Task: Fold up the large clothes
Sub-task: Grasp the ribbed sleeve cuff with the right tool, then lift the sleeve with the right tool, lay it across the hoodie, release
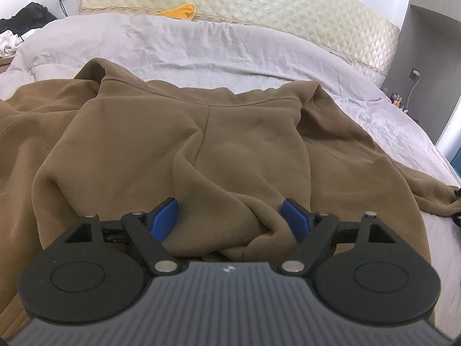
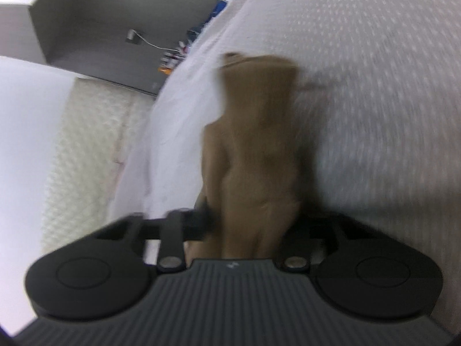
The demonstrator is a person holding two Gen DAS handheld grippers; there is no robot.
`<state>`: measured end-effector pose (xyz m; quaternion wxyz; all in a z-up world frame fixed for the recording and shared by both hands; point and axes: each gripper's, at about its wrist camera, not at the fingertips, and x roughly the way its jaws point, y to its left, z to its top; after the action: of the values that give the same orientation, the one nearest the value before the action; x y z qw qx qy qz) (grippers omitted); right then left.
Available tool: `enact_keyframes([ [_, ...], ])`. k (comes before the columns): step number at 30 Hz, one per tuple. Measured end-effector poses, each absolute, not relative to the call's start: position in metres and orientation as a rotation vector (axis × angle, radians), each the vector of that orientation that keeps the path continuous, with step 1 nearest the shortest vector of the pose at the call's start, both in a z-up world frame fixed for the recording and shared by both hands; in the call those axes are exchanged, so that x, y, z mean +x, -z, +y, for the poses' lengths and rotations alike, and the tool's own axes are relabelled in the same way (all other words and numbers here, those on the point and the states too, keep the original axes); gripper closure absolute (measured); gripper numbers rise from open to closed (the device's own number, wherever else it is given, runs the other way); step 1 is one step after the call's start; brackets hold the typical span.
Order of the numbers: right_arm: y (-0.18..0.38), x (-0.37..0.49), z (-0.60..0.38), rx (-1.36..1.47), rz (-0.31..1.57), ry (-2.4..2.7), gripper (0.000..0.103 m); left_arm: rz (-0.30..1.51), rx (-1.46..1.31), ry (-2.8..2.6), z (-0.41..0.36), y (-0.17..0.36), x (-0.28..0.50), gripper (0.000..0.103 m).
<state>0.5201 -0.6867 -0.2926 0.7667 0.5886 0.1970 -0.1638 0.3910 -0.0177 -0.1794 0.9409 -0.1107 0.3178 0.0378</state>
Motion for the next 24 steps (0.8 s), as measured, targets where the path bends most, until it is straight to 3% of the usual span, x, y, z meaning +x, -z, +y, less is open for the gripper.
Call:
enact_keyframes([
  [7,0.247,0.546,-0.69,1.058,0.45,0.301,0.087,0.651,-0.221,-0.082,-0.019,0.18,0.392,0.018],
  [18,0.197,0.584,-0.668,0.878,0.387,0.346,0.088,0.686,-0.216,-0.08,-0.017,0.176,0.4,0.018],
  [24,0.142,0.58,-0.629,0.729,0.341,0.258,0.088,0.689,-0.201,-0.078,-0.016,0.159,0.399,0.019],
])
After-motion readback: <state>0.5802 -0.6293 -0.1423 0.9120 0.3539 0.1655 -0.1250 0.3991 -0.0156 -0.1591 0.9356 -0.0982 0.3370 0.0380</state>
